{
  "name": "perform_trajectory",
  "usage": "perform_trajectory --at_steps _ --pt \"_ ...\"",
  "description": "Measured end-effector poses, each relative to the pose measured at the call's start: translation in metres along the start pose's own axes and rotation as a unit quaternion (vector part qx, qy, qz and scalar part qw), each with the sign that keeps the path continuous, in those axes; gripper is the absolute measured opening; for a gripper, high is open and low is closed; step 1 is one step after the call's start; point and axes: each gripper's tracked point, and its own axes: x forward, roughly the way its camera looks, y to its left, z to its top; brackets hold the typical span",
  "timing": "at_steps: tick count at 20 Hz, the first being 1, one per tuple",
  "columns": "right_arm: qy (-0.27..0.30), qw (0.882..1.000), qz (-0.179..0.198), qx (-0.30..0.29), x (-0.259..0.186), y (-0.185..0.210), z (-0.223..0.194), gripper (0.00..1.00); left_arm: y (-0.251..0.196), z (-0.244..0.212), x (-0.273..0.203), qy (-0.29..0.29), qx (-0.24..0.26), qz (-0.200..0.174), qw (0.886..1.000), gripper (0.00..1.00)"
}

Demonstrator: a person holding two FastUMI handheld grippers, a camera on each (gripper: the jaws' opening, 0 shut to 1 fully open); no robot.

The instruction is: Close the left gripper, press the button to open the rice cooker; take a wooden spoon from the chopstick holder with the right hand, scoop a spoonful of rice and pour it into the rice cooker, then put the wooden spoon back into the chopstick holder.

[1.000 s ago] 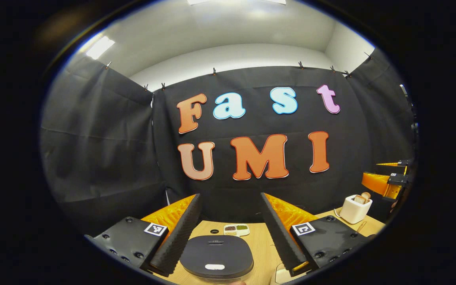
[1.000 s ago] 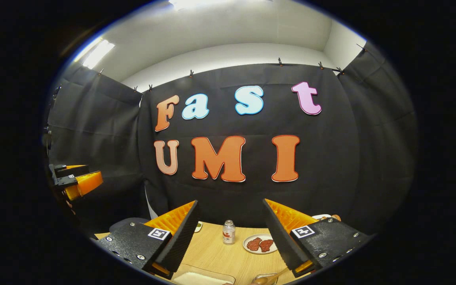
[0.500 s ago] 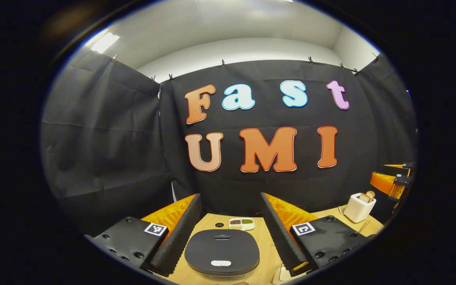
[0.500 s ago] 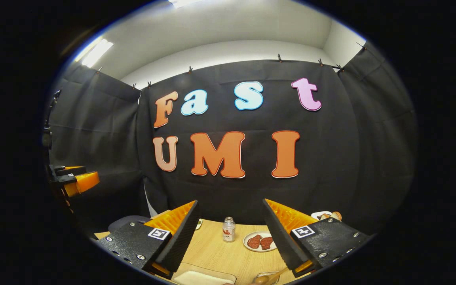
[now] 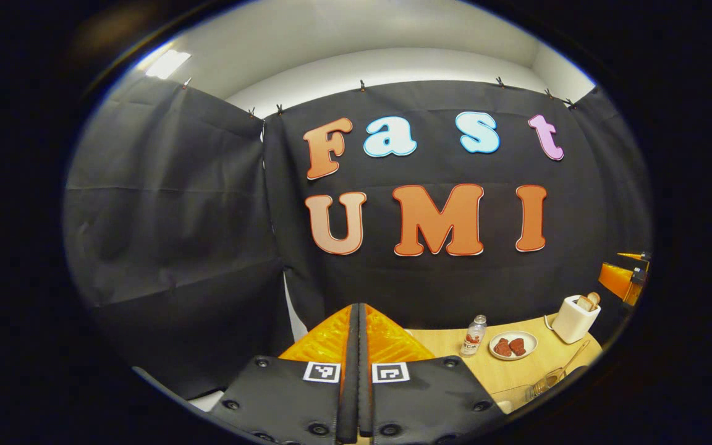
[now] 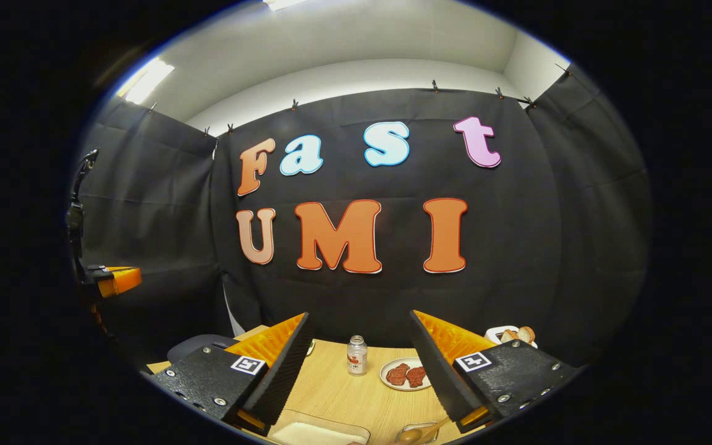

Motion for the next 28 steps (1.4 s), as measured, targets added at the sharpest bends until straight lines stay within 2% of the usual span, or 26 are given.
perform_trajectory --at_steps 2,6,10,13,17,18,19,20,23,25,26,28 --pt "0.001 1.0 -0.001 -0.001 0.001 -0.001 -0.002 0.96 -0.003 -0.017 0.007 0.037 -0.018 -0.009 0.999 0.06" --pt "0.005 1.0 -0.005 -0.005 0.003 0.0 -0.004 0.96 0.007 -0.052 0.021 0.112 -0.017 -0.006 0.993 0.06" --pt "0.009 1.0 -0.011 -0.007 0.004 -0.003 -0.008 0.96 0.01 -0.086 0.034 0.188 -0.049 -0.018 0.981 0.06" --pt "0.012 1.0 -0.016 -0.009 0.006 -0.005 -0.011 0.96 0.008 -0.113 0.041 0.247 -0.084 -0.039 0.965 0.06" --pt "0.012 0.999 -0.029 -0.018 0.004 -0.015 -0.014 0.96 0.018 -0.146 0.051 0.312 -0.097 -0.051 0.944 0.06" --pt "0.014 0.999 -0.035 -0.018 0.002 -0.021 -0.015 1.0 0.017 -0.154 0.053 0.328 -0.109 -0.054 0.937 0.06" --pt "0.017 0.999 -0.042 -0.017 0.002 -0.027 -0.016 0.96 0.016 -0.163 0.054 0.349 -0.122 -0.057 0.927 0.09" --pt "0.022 0.999 -0.047 -0.014 0.001 -0.032 -0.019 0.96 0.015 -0.17 0.052 0.368 -0.136 -0.059 0.918 0.05" --pt "0.033 0.997 -0.064 -0.005 -0.002 -0.045 -0.028 0.96 0.011 -0.195 0.045 0.422 -0.166 -0.067 0.889 0.06" --pt "0.039 0.997 -0.073 -0.001 -0.002 -0.052 -0.032 0.96 0.005 -0.206 0.039 0.445 -0.179 -0.074 0.874 0.06" --pt "0.041 0.996 -0.076 0.0 -0.004 -0.054 -0.034 1.0 0.002 -0.21 0.038 0.453 -0.189 -0.078 0.868 0.06" --pt "0.046 0.996 -0.078 0.003 -0.003 -0.055 -0.038 0.96 -0.003 -0.224 0.036 0.468 -0.192 -0.08 0.859 0.06"
